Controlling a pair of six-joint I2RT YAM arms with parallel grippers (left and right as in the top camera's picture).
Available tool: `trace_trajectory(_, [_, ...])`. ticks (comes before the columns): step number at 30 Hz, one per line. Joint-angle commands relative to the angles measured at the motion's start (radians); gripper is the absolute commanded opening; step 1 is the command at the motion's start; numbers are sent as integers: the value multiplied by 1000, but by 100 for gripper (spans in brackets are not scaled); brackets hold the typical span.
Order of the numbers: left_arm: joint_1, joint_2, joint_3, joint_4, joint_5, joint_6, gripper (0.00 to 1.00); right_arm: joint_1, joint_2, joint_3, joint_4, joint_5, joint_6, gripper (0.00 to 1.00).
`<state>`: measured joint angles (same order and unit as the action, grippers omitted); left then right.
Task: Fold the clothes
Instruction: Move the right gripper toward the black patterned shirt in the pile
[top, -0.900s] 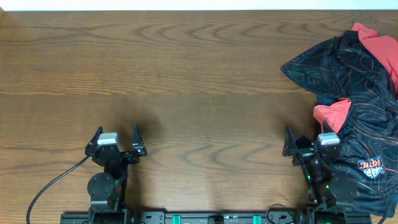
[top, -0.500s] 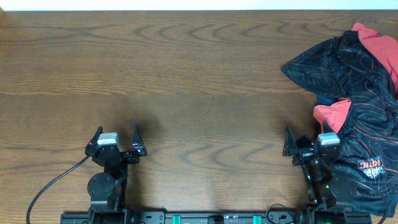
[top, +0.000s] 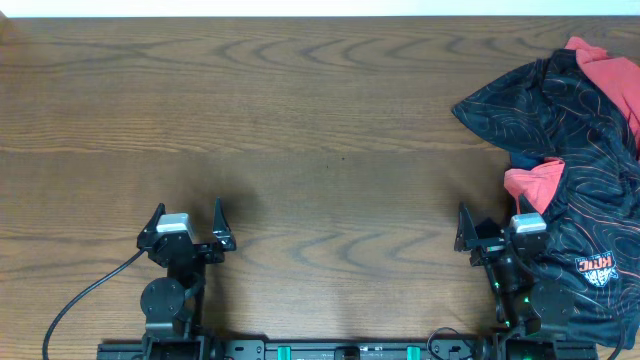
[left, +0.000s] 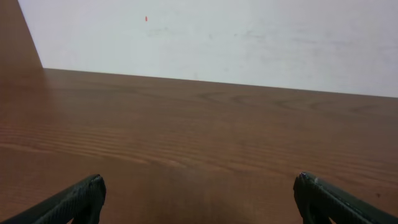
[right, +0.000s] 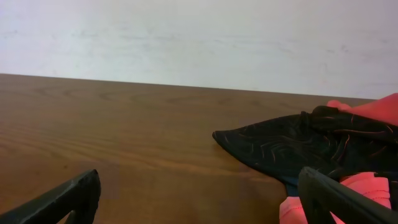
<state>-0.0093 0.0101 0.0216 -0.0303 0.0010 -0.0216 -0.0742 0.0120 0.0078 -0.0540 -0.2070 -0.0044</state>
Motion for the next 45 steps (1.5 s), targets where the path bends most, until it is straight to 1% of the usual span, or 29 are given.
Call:
trace_trajectory(1, [5,-6,-18,-42,-5,10,98,5,-5,-2,-2,-7,14,99])
trace_trajectory(26, [4,-6,-18,-36,1,9,98,5,-5,-2,6,-7,14,99])
trace_trajectory(29, [4,-6,-17,-35,53,-29,98,5,-5,-2,39,-7,15,99])
trace_trajectory(32, [4,-6,-8,-40,67,-95,98,5,-5,1,61,-10,62,99])
trace_trajectory(36, [4,11,43,-71,71,-115,98,5,-3,49,-19,-6,116,99])
trace_trajectory(39, [4,55,131,-170,71,-115,98,5,17,127,-159,33,116,99])
trace_trajectory(42, [4,140,246,-283,82,-114,98,5,70,229,-299,61,117,99])
trace_trajectory(45, [4,264,371,-368,108,-111,98,5,163,341,-420,70,130,99])
